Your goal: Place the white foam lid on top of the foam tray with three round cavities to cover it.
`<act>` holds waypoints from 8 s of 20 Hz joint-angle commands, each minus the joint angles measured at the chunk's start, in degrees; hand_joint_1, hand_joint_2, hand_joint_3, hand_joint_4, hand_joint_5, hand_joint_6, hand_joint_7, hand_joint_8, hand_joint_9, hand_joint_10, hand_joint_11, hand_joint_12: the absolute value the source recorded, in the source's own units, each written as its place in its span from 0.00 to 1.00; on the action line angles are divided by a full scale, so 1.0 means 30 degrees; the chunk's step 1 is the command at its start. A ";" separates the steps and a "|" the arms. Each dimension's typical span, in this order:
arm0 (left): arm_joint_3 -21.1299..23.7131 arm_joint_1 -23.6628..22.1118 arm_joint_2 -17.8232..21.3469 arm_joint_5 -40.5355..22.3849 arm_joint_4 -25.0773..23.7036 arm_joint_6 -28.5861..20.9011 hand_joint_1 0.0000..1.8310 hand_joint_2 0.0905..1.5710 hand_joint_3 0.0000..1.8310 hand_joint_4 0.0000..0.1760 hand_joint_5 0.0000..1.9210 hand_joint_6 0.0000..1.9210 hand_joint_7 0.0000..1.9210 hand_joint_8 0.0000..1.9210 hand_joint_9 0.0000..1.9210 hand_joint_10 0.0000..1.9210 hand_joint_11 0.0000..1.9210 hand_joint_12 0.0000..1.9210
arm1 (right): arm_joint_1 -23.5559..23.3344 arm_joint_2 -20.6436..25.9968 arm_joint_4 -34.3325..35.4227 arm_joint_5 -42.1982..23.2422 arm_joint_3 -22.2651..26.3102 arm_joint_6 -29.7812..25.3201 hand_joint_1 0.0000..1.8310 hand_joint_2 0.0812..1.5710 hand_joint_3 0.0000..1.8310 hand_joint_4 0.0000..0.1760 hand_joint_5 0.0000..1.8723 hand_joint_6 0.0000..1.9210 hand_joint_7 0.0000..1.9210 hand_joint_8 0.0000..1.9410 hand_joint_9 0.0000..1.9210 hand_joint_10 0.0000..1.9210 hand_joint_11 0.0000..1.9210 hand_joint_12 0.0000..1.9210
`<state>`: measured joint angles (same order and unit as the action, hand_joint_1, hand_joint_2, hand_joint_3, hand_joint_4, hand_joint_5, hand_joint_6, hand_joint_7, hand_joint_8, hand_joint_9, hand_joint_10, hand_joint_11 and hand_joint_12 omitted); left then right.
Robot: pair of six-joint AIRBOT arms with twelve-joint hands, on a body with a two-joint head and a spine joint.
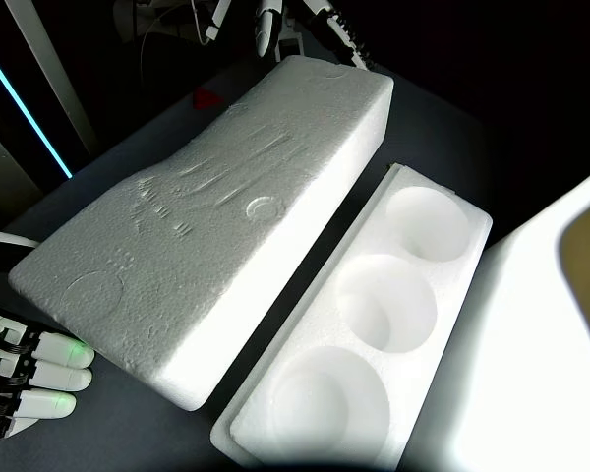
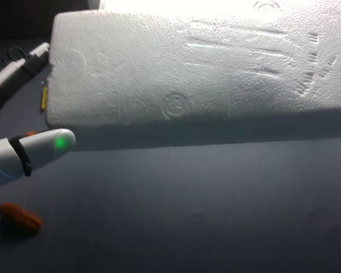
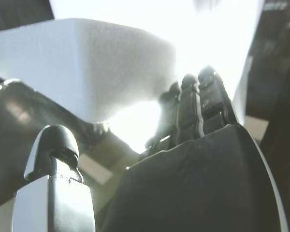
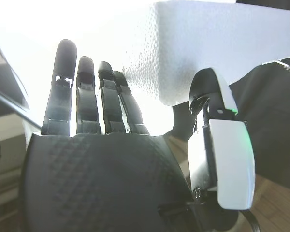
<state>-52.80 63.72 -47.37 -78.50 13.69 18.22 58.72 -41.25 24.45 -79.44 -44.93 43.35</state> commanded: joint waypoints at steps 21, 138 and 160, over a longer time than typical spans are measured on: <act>-0.3891 -0.6314 -0.1871 0.1965 -0.3745 -0.0372 0.31 0.65 0.00 0.00 0.06 0.00 0.00 0.00 0.00 0.00 0.00 0.38 | -0.6194 -0.0700 -0.2966 0.1300 -0.2840 0.0830 0.30 0.75 0.00 0.00 0.00 0.24 0.00 0.36 0.00 0.55 0.00 1.00; -1.1456 -0.9247 -0.6495 0.8959 -0.0143 -0.1128 0.31 0.69 0.00 0.21 0.00 0.00 0.00 0.00 0.00 0.00 0.00 0.00 | -1.0776 -0.1789 0.2661 0.9484 -0.7509 0.4854 0.28 0.82 0.00 0.00 0.00 0.00 0.00 0.00 0.00 0.01 0.00 0.36; -1.2253 -1.0109 -0.7215 0.9400 0.0008 -0.1267 0.24 0.72 0.00 0.46 0.00 0.00 0.00 0.00 0.00 0.00 0.00 0.00 | -1.0698 -0.1735 0.2747 0.9392 -0.7429 0.4871 0.25 0.82 0.00 0.00 0.00 0.00 0.00 0.00 0.00 0.00 0.00 0.35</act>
<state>-89.17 33.91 -69.14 -42.72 13.10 14.87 27.05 -47.59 33.28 -43.83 -66.98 58.00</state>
